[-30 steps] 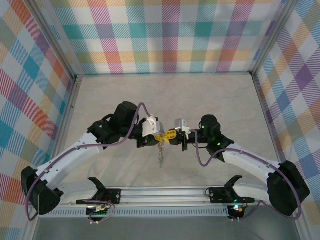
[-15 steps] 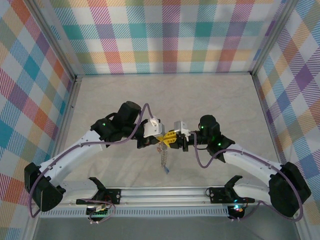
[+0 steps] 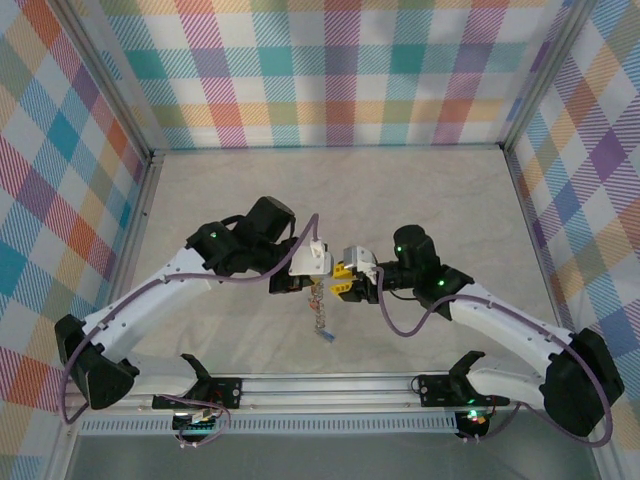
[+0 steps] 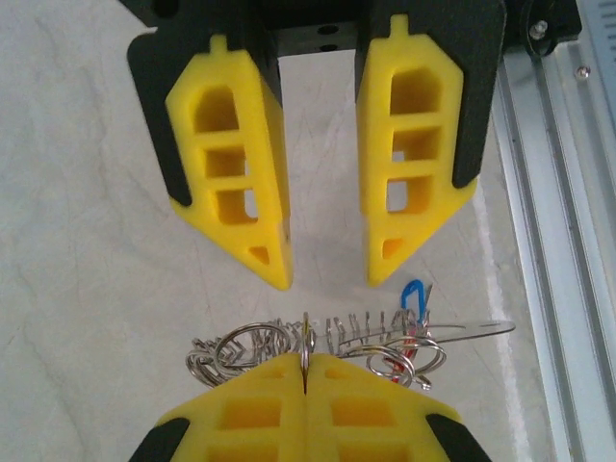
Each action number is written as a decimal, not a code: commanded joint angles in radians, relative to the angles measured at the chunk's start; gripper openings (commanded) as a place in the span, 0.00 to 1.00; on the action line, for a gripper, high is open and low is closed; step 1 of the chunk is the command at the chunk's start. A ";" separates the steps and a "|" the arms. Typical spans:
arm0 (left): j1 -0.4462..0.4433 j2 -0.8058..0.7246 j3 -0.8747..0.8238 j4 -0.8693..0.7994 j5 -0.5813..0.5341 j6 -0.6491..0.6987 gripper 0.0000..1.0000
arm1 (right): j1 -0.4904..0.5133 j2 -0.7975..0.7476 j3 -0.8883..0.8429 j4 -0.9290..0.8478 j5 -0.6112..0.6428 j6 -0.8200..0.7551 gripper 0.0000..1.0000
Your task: Put the keys on the keyring
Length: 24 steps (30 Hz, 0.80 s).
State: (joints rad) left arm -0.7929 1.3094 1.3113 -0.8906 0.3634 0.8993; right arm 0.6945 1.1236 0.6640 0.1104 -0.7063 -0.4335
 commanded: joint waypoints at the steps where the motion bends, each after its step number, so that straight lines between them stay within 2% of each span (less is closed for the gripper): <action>1: -0.024 0.017 0.049 -0.051 -0.018 0.038 0.00 | 0.006 0.015 0.023 0.058 -0.029 0.020 0.30; 7: -0.024 0.009 0.046 -0.018 0.002 0.024 0.00 | 0.009 0.031 0.013 0.120 -0.045 0.060 0.27; 9: -0.023 0.011 0.046 -0.015 0.006 0.021 0.00 | 0.011 0.030 0.011 0.127 -0.050 0.065 0.23; 24: -0.023 -0.011 0.020 0.031 -0.004 -0.007 0.00 | 0.028 0.063 0.006 0.145 -0.001 0.093 0.20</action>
State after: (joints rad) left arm -0.8093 1.3304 1.3251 -0.9077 0.3447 0.9054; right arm 0.7132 1.1774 0.6640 0.2443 -0.7151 -0.3511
